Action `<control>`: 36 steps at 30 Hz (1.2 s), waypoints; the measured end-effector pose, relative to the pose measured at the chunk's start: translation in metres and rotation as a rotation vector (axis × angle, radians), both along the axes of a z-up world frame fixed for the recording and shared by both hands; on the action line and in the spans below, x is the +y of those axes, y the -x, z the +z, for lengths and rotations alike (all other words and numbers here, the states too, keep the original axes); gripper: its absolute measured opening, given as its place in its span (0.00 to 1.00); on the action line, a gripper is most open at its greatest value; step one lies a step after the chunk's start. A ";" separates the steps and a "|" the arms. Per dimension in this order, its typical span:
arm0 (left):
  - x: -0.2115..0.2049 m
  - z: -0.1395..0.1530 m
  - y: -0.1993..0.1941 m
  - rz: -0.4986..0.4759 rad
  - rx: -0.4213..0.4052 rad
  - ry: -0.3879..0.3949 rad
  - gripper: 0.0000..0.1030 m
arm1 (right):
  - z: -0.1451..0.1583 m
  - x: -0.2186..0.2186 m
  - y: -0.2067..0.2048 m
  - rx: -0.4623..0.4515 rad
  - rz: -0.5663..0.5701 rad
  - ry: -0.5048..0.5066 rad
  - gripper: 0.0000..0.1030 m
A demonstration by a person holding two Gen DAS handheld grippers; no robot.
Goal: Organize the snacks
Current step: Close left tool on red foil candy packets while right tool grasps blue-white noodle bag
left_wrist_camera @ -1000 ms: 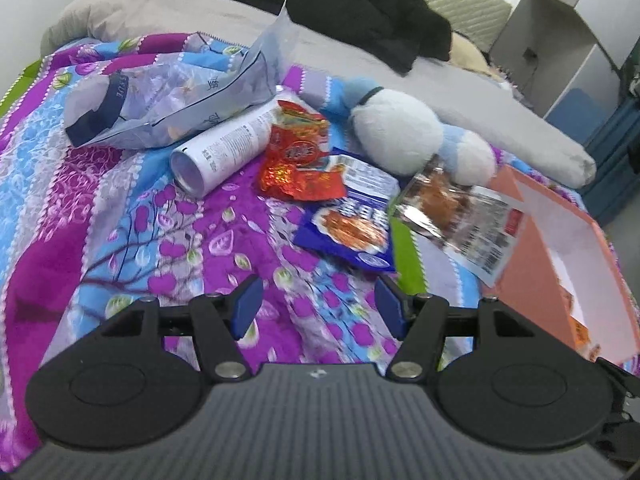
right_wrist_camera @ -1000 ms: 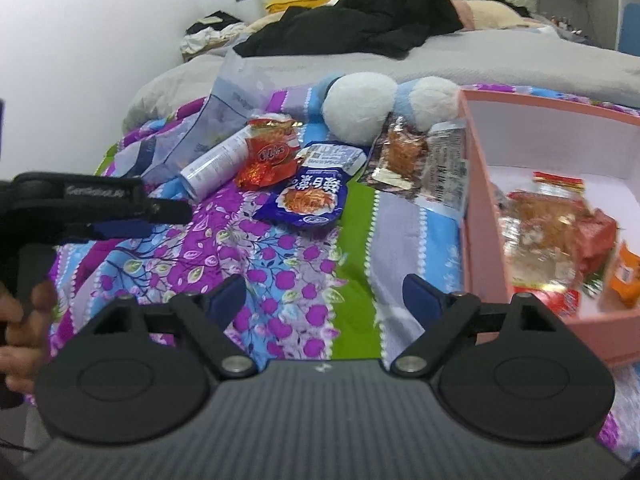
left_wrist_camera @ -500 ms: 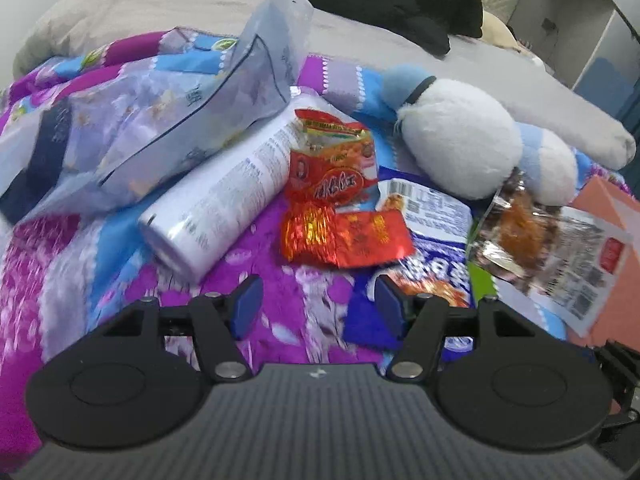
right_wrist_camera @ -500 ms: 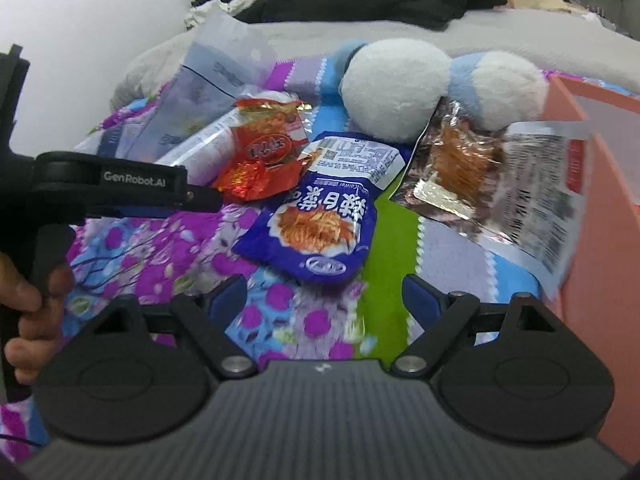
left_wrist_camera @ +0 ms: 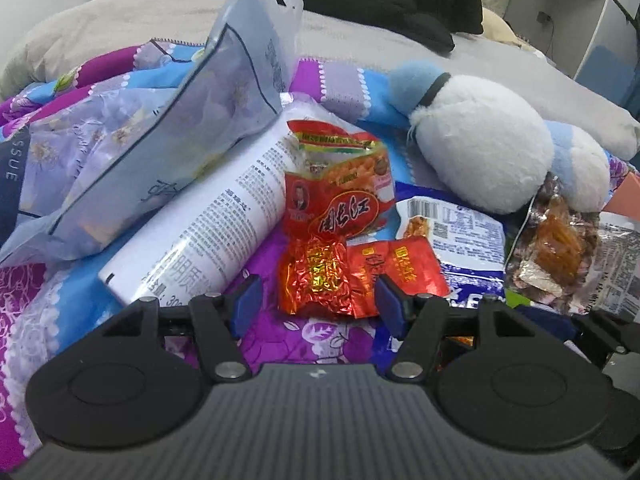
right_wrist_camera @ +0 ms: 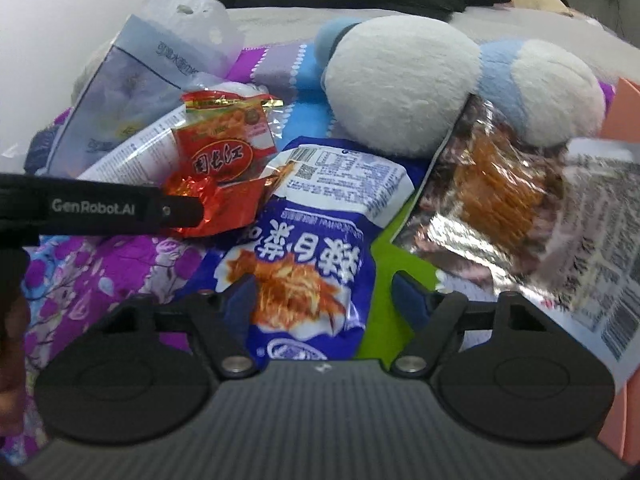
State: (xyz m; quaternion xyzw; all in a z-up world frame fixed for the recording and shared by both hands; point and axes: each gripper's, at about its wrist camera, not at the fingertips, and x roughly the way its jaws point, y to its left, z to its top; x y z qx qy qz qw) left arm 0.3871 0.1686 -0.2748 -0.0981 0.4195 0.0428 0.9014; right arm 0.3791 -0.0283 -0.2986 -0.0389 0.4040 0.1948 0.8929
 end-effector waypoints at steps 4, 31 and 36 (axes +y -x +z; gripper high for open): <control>-0.001 -0.007 -0.005 -0.008 0.013 0.017 0.63 | -0.001 0.007 0.000 -0.022 0.029 0.022 0.65; 0.001 0.038 0.098 0.080 0.007 0.172 0.39 | 0.045 -0.016 0.056 0.101 0.012 -0.058 0.15; -0.002 0.051 0.134 0.089 0.004 0.191 0.39 | 0.054 -0.028 0.083 0.140 0.009 -0.100 0.14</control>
